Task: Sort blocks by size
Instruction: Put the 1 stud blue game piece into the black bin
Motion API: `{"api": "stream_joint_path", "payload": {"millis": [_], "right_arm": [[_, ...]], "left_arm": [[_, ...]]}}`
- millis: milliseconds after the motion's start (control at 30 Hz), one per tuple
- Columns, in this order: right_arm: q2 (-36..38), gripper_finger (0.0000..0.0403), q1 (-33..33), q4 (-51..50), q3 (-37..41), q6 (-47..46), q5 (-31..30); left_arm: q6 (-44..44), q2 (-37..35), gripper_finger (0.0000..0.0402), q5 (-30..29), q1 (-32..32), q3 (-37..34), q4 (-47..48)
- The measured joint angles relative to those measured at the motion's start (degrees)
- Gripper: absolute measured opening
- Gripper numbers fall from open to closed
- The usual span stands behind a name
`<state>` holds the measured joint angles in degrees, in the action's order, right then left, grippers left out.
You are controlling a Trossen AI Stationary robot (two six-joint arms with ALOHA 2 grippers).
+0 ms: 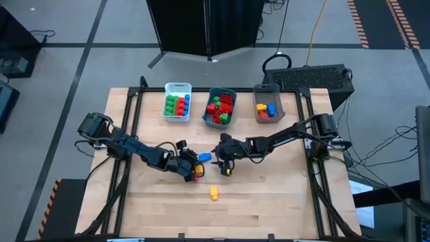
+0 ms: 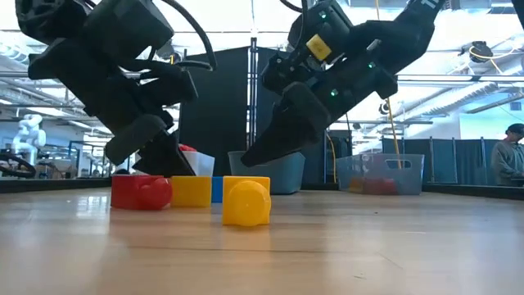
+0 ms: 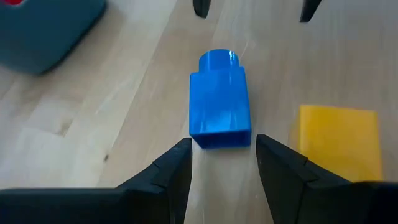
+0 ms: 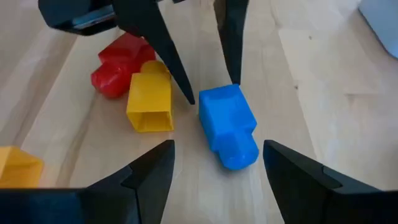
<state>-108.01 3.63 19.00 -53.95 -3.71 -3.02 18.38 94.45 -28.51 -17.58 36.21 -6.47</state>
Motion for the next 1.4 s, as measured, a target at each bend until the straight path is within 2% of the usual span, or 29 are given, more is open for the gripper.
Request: {"api": "stream_joint_path", "payload": {"millis": [233,600,800,900,1000,1233,1400], "right_arm": [[-2.4,0.0237,-0.3,2.8,0.0,5.2,-0.1],[-8.4,0.0283,-1.1,5.2,-2.8,8.2,0.1],[-12.3,0.0284,-2.1,5.4,-6.0,8.8,1.1],[-13.1,0.0269,-2.2,5.0,-6.8,6.9,2.4],[-13.2,0.0237,-2.1,4.2,-7.0,5.4,2.4],[-13.0,0.0123,-2.1,-0.5,-7.1,2.2,2.3],[-10.9,0.0114,-2.1,-5.2,-7.0,1.9,1.6]], "left_arm": [[-1.6,0.0,0.0160,0.5,0.2,0.0,-4.0],[-3.1,0.9,0.0160,1.2,1.6,0.1,-6.0],[-3.3,2.6,0.0160,3.1,1.9,0.1,-7.7],[-3.3,2.9,0.0160,3.6,1.9,0.0,-7.8],[-3.8,2.9,0.0160,3.5,1.9,0.0,-7.8],[-2.5,1.8,0.0160,3.5,1.4,0.2,-6.4],[-2.2,-1.0,0.0160,4.0,0.3,1.2,-1.7]]}}
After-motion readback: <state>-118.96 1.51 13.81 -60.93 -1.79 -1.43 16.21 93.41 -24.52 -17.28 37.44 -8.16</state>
